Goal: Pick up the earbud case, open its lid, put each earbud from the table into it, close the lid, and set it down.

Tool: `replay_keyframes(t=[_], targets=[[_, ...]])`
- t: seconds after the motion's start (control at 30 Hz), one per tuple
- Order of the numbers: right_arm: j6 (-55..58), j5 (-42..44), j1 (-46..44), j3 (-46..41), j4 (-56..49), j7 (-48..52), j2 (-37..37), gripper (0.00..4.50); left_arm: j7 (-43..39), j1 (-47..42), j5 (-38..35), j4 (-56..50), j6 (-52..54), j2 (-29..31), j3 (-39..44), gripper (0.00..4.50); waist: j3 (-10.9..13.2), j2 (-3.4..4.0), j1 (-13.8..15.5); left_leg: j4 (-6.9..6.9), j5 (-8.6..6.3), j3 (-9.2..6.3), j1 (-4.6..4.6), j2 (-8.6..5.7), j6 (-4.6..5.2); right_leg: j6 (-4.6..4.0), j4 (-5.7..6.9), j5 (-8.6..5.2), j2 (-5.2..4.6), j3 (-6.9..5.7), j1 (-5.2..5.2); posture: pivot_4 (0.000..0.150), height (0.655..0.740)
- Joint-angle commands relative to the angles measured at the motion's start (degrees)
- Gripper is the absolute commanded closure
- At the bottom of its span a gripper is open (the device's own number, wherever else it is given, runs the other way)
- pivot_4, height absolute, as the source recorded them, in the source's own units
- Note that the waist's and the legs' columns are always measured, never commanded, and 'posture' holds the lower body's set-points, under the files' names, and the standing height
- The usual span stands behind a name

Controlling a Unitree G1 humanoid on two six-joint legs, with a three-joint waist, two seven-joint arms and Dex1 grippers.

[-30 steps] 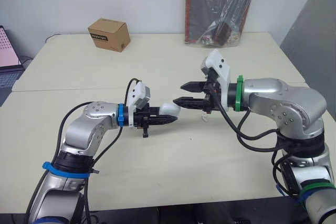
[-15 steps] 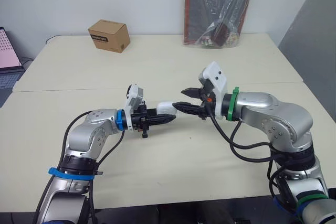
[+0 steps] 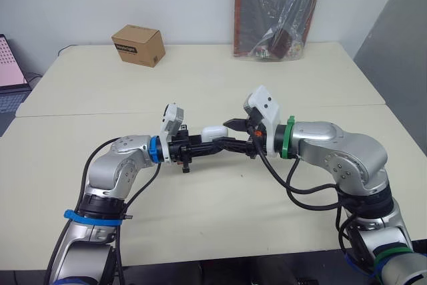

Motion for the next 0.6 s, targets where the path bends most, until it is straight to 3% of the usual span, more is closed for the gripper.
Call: replay_keyframes(t=[0.03, 0.6], targets=[[-0.4, -0.5, -0.9, -0.4, 0.2, -0.1, 0.0, 1.64, -1.6, -0.5, -1.8, -3.2, -0.3, 0.2, 0.6, 3.73, 0.0, 0.0, 0.0, 0.0, 0.0, 0.0, 0.0, 0.0, 0.0, 0.0, 0.0, 0.0, 0.0, 0.0, 0.0, 0.15, 0.74], [-0.8, -0.4, -2.8, -1.2, 1.5, 1.2, 0.3, 1.64, -4.4, 2.4, -1.6, -3.9, -2.2, 0.6, 0.1, 3.73, 0.0, 0.0, 0.0, -0.01, 0.0, 0.0, -0.01, 0.0, 0.0, 0.0, -0.02, 0.0, 0.0, 0.0, 0.0, 0.15, 0.74]])
